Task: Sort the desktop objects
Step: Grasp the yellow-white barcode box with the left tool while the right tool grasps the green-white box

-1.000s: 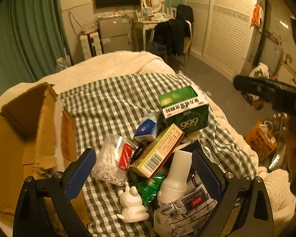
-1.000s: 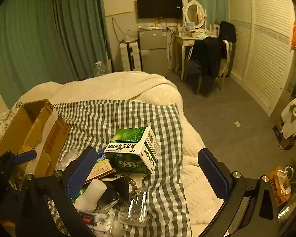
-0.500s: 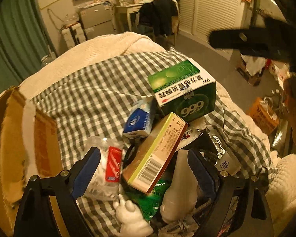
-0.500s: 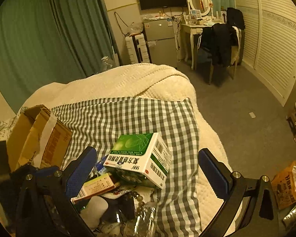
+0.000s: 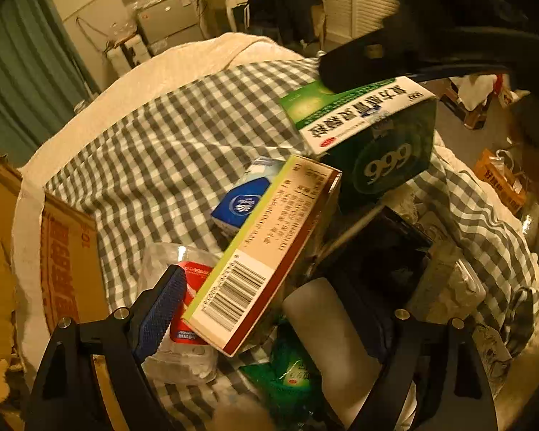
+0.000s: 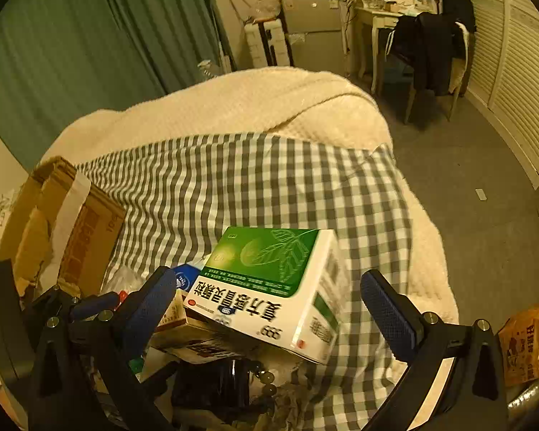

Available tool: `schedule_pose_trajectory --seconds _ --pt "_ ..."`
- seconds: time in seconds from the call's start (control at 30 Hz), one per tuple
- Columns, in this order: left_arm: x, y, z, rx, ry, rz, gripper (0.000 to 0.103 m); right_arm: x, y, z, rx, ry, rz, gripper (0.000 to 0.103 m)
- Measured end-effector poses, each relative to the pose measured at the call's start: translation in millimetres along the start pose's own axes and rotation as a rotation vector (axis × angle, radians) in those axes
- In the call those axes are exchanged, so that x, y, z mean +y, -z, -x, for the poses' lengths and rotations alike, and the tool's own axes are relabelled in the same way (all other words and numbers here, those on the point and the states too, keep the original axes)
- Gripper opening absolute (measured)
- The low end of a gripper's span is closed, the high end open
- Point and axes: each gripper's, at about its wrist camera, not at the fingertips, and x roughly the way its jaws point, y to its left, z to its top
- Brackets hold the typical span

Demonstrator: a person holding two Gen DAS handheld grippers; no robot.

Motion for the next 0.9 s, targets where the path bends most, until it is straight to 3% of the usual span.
schedule_pose_trajectory --seconds 0.37,0.6,0.7,0.9 --pt "22.2 3.0 -6.9 -0.035 0.105 0.128 0.054 40.9 0.1 -43.6 0.099 0.209 0.126 0.103" --pt "12.5 6.2 0.6 -0.055 0.113 0.117 0.049 23.0 -2.2 -52.3 0.141 0.212 0.028 0.103" --pt "7.4 7.4 4.8 -0.065 0.117 0.105 0.045 17.5 -0.7 -62.4 0.175 0.265 0.003 0.103" --pt "6.8 9.1 9.4 -0.075 0.143 0.119 0.035 1.4 0.7 -67.0 0.148 0.203 -0.089 0.102"
